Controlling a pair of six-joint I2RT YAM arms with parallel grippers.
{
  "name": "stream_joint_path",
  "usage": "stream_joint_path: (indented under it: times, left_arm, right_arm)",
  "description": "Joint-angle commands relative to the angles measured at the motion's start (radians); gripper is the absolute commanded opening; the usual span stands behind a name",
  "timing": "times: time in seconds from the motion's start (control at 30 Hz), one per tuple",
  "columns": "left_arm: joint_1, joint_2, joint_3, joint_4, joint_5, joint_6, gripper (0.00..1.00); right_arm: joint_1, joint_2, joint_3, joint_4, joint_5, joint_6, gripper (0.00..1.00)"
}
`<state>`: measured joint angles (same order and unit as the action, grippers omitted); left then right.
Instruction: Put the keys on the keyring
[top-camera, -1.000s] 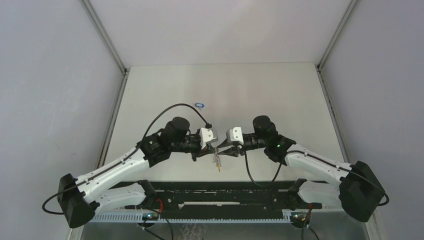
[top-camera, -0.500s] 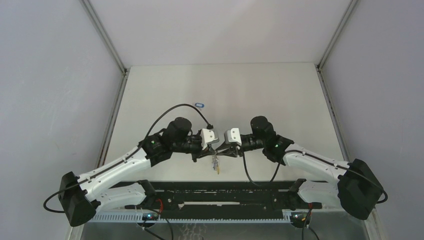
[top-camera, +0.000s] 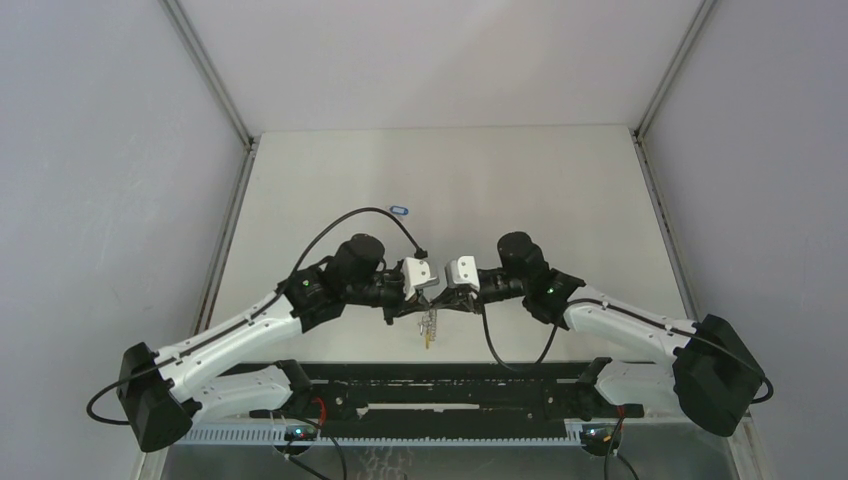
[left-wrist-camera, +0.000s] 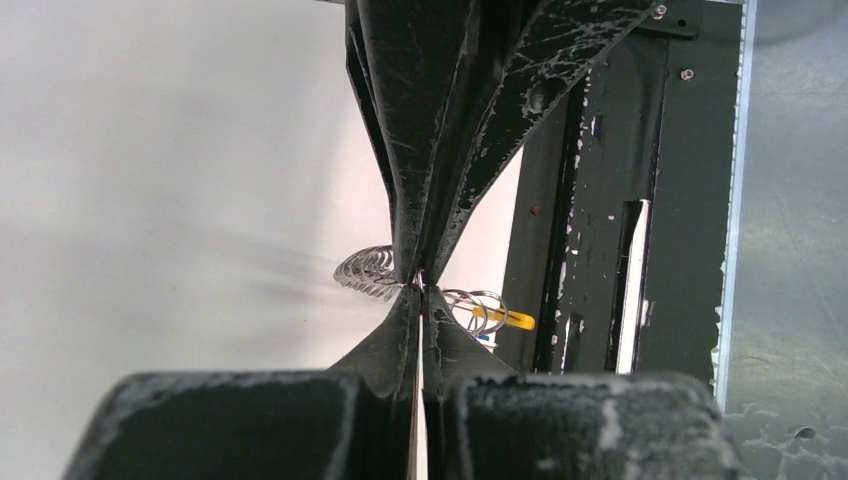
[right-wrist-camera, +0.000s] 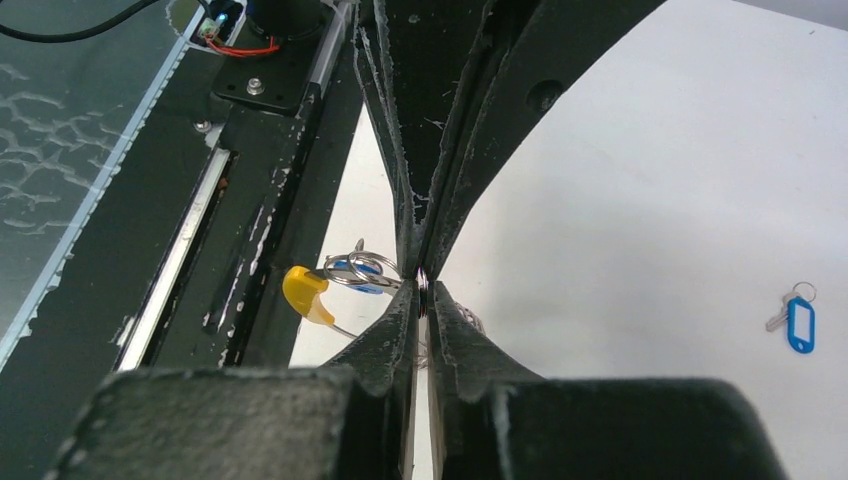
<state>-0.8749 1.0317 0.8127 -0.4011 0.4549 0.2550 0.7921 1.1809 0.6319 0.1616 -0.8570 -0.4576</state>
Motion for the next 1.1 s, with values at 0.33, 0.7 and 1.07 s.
stream_joint_path:
  times: [0.33,0.7,1.07]
  left_arm:
    - [-0.009,-0.158,-0.108,0.261,-0.113,-0.071,0.33]
    - [-0.006,-0.309,-0.39,0.692,-0.183,-0.146,0.47]
    - [0.157,-0.229,-0.479,0.909,-0.317,-0.297,0.57]
  right_arm:
    - [-0.04,-0.084,0.008,0.056,-0.005,0.069,0.0]
    - [-0.099,-0.148,-0.099,0.299,-0.032,0.208,0.0]
    - [-0.142,-0.233,-0.161,0.317,0.067,0.228,0.0]
